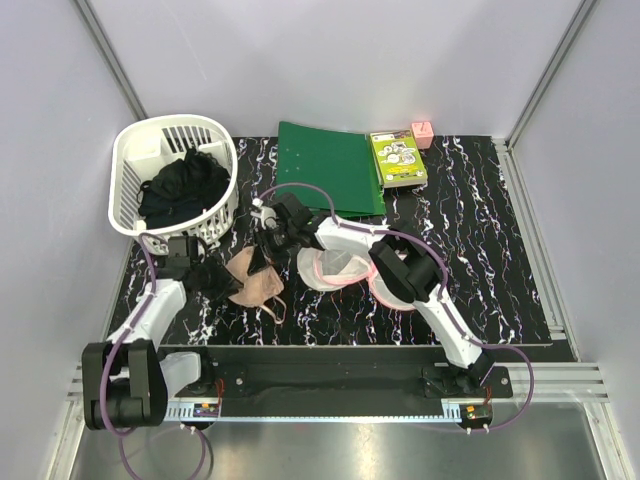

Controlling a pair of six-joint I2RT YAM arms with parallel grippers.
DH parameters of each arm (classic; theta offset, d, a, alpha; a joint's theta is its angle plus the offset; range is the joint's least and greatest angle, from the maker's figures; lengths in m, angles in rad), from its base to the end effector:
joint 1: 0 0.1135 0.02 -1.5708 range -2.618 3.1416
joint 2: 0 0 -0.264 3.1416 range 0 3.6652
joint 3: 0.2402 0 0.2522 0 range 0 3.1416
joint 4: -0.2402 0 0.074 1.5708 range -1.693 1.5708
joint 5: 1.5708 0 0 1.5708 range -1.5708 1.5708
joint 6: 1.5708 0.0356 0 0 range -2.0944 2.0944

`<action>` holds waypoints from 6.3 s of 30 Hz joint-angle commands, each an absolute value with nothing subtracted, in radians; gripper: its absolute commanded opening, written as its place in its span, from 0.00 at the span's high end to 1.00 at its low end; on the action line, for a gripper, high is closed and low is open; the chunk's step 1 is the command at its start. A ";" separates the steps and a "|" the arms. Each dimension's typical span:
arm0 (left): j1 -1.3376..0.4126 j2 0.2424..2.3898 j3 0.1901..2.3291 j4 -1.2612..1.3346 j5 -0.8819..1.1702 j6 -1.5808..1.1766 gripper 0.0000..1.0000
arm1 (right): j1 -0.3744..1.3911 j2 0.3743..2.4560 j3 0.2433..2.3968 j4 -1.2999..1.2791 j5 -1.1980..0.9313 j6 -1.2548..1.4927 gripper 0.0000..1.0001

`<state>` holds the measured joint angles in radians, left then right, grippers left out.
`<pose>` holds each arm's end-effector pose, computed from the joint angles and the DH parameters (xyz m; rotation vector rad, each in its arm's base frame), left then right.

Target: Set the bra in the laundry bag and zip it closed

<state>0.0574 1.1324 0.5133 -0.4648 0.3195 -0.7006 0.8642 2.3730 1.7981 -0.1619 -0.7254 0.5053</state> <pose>0.1930 -0.0001 0.1640 -0.9026 2.5597 -0.6275 0.3213 0.4128 0.1465 -0.8750 2.4273 1.4609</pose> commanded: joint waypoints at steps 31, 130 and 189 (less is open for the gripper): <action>-0.618 1.541 1.288 -0.517 0.109 -0.577 0.35 | 0.316 1.338 1.312 -0.787 -0.457 0.445 1.00; -0.612 1.434 0.841 -0.433 0.391 -0.811 0.77 | 0.428 1.713 0.841 0.135 -0.736 1.100 1.00; -0.745 1.391 1.209 -0.449 0.279 -0.649 0.63 | 0.457 1.505 1.227 -0.850 -0.324 0.474 0.14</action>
<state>-0.7197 1.3556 1.1358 -0.5121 0.2459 -0.6563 0.5240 1.5959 1.2228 -0.7788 -0.3843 0.5014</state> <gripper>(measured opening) 0.379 0.856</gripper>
